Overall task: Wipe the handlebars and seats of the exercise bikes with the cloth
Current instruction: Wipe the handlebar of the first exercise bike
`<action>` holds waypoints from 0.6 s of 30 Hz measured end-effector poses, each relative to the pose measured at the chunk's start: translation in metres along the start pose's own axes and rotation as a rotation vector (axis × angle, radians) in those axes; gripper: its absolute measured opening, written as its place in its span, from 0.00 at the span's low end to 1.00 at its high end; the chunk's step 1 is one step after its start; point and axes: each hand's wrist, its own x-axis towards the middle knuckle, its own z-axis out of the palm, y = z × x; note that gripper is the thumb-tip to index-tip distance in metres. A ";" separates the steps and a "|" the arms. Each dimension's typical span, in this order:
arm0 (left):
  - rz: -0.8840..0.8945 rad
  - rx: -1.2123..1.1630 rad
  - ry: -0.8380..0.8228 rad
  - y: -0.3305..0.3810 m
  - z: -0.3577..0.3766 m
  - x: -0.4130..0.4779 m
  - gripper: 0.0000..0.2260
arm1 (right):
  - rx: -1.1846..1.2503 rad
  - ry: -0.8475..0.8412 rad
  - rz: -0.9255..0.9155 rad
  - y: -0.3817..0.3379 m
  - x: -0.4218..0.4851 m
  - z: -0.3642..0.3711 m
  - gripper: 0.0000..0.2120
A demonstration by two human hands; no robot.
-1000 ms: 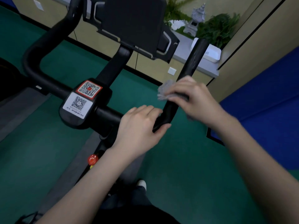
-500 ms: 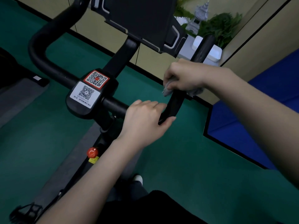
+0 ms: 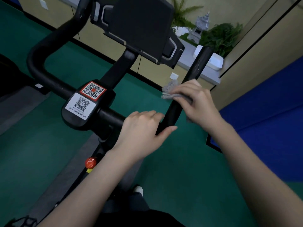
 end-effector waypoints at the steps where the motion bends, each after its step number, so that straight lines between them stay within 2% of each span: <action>1: -0.001 -0.008 0.006 0.001 -0.001 0.000 0.25 | 0.007 0.087 0.006 0.003 -0.004 0.004 0.06; 5: -0.038 -0.038 0.009 0.006 -0.002 0.005 0.25 | 0.163 0.432 0.178 0.001 -0.020 0.026 0.07; 7: -0.047 -0.033 0.016 0.010 -0.002 0.009 0.24 | 0.302 0.550 0.278 -0.005 -0.029 0.038 0.07; 13: -0.094 -0.109 0.018 0.024 0.005 0.027 0.22 | 0.533 0.798 0.503 -0.008 -0.020 0.050 0.08; 18: -0.134 -0.254 0.006 0.025 0.011 0.037 0.21 | 0.652 0.830 0.571 -0.009 -0.032 0.062 0.06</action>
